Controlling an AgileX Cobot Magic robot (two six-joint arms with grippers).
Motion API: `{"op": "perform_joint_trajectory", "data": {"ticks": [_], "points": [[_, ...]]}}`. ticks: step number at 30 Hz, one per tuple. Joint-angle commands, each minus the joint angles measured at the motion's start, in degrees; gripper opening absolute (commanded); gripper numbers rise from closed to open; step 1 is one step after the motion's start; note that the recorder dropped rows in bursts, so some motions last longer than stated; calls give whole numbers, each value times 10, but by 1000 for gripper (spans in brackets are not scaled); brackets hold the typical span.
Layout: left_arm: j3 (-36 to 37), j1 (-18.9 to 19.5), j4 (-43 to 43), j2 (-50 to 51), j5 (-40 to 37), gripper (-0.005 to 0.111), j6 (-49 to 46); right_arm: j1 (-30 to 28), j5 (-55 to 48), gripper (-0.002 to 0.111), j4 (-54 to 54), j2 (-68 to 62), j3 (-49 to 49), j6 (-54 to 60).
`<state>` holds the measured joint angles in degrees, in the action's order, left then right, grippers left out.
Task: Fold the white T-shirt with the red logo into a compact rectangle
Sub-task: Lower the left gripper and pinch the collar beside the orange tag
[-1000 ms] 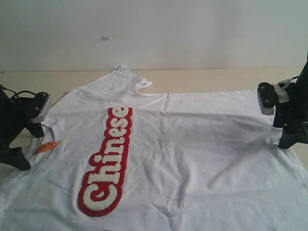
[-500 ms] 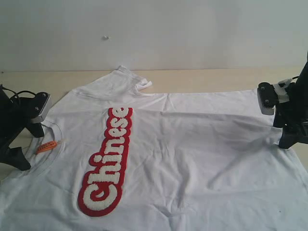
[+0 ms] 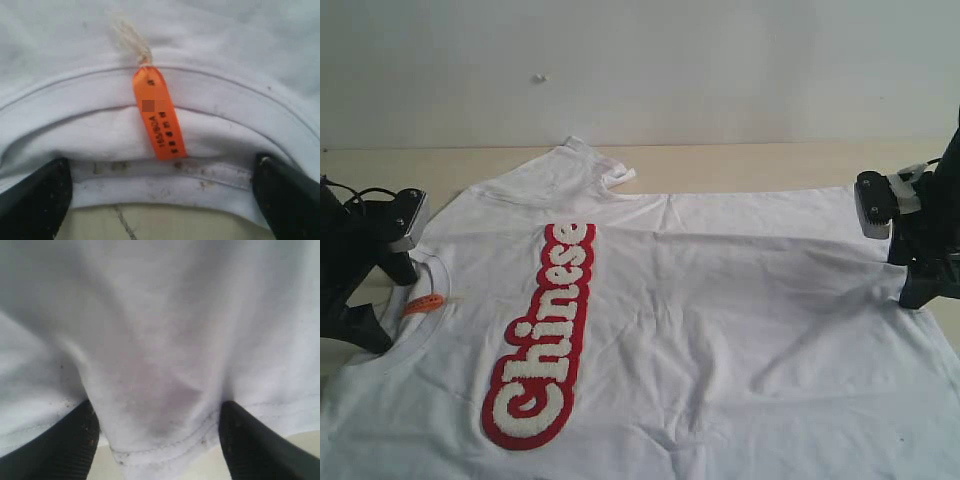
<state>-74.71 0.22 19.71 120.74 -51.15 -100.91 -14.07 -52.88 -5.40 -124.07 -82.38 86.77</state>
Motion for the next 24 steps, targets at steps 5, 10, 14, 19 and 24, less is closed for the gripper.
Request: {"op": "perform_joint_trajectory", "data": {"ticks": [5, 10, 14, 19, 24], "points": [[7, -2, 11, 17, 4, 94, 8, 0, 37, 65, -4, -7, 3, 0], [7, -2, 21, 17, 22, 94, 9, 0, 37, 65, -4, -7, 3, 0], [7, -2, 19, 16, 33, 94, 9, 0, 37, 65, 0, -7, 3, 0], [7, -2, 19, 16, 51, 94, 9, 0, 37, 65, 0, -7, 3, 0], [7, -2, 19, 16, 65, 89, 9, 0, 37, 65, 0, -7, 3, 0]]}}
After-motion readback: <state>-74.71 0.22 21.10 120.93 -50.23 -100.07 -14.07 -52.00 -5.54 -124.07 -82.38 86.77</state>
